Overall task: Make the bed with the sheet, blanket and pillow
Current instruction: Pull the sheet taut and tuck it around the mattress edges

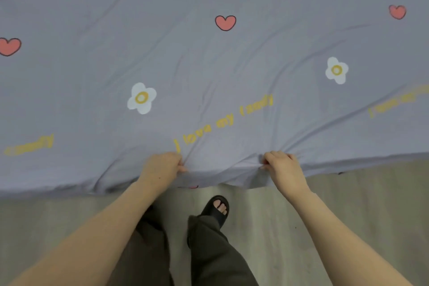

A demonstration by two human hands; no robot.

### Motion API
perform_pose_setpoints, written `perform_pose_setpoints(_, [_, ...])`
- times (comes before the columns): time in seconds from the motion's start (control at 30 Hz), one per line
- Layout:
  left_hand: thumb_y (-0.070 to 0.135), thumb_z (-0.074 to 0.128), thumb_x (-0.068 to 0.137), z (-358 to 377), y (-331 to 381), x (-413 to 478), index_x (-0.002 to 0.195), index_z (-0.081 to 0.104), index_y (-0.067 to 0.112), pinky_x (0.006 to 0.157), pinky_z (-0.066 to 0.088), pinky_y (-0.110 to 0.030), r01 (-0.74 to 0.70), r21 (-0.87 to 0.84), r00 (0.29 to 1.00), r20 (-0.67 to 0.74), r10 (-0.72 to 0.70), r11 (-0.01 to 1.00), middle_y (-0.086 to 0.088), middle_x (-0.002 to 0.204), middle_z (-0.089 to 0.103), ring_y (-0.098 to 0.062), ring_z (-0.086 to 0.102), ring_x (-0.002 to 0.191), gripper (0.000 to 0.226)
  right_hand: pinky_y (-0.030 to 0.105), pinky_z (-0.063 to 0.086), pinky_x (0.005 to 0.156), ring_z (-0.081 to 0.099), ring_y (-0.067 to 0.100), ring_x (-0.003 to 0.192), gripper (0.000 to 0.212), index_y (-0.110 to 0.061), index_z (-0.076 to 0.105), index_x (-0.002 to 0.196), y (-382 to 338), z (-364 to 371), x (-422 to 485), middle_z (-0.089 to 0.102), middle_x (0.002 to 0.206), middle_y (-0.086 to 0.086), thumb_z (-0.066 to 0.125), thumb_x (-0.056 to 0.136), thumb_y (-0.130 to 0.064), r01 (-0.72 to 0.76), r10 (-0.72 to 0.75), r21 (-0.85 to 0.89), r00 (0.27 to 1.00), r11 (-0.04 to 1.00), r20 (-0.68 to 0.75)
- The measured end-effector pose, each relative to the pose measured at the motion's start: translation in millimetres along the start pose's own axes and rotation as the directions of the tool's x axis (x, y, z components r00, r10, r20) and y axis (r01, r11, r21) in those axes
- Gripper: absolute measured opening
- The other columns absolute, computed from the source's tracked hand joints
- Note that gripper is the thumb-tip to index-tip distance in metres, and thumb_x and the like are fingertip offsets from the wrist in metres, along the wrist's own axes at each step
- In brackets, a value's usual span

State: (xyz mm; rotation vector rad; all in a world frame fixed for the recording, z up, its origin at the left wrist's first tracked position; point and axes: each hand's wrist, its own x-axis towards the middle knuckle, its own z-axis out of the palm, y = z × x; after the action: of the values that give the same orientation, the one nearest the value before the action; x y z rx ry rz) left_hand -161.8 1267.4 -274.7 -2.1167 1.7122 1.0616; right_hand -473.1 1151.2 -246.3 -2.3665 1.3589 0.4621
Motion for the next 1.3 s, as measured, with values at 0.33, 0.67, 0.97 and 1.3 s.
perform_pose_setpoints(0.33, [0.04,0.047,0.095,-3,22,-13,0.1,0.055,0.02,0.084,0.037,-0.032,-0.123,0.218,0.984,0.15,0.091,0.968,-0.002,0.113,0.054,-0.023,0.054,0.109,0.022,0.031,0.042,0.073,0.058,0.021,0.092,0.009,-0.02,0.061,0.095,16,25,-21,0.061,0.094,-0.004,0.059,0.089,-0.013,-0.033,0.014,0.155,0.992,0.987,0.126])
perform_pose_setpoints(0.67, [0.035,0.044,0.098,-15,74,-13,0.112,0.054,0.024,0.074,0.035,-0.023,-0.267,-0.139,0.949,0.135,0.286,0.954,0.006,0.113,0.058,-0.014,0.055,0.103,0.02,0.035,0.042,0.083,0.057,0.029,0.094,0.032,0.004,0.062,0.112,55,15,-9,0.061,0.1,0.016,0.047,0.098,-0.02,-0.664,0.802,0.731,0.517,0.154,0.3])
perform_pose_setpoints(0.97, [0.038,0.043,0.099,-15,146,13,0.121,0.053,0.028,0.084,0.042,-0.023,-0.255,-0.145,0.952,0.133,0.274,0.956,0.009,0.117,0.06,-0.01,0.056,0.106,0.027,0.04,0.048,0.089,0.06,0.029,0.099,0.038,-0.008,0.044,0.134,154,-17,-3,0.056,0.121,0.008,0.05,0.097,-0.016,-0.295,0.72,0.83,0.414,-0.473,0.557])
perform_pose_setpoints(1.3, [0.022,0.047,0.097,29,308,42,0.133,0.047,0.024,0.097,0.043,-0.027,-0.29,-0.227,0.957,-0.082,0.279,0.93,0.007,0.133,0.043,-0.014,0.049,0.115,0.036,0.026,0.036,0.053,0.05,0.016,0.056,0.021,-0.015,0.044,0.076,219,-7,-34,0.052,0.068,0.006,0.049,0.095,-0.008,-0.423,0.686,0.771,0.369,-0.477,0.627])
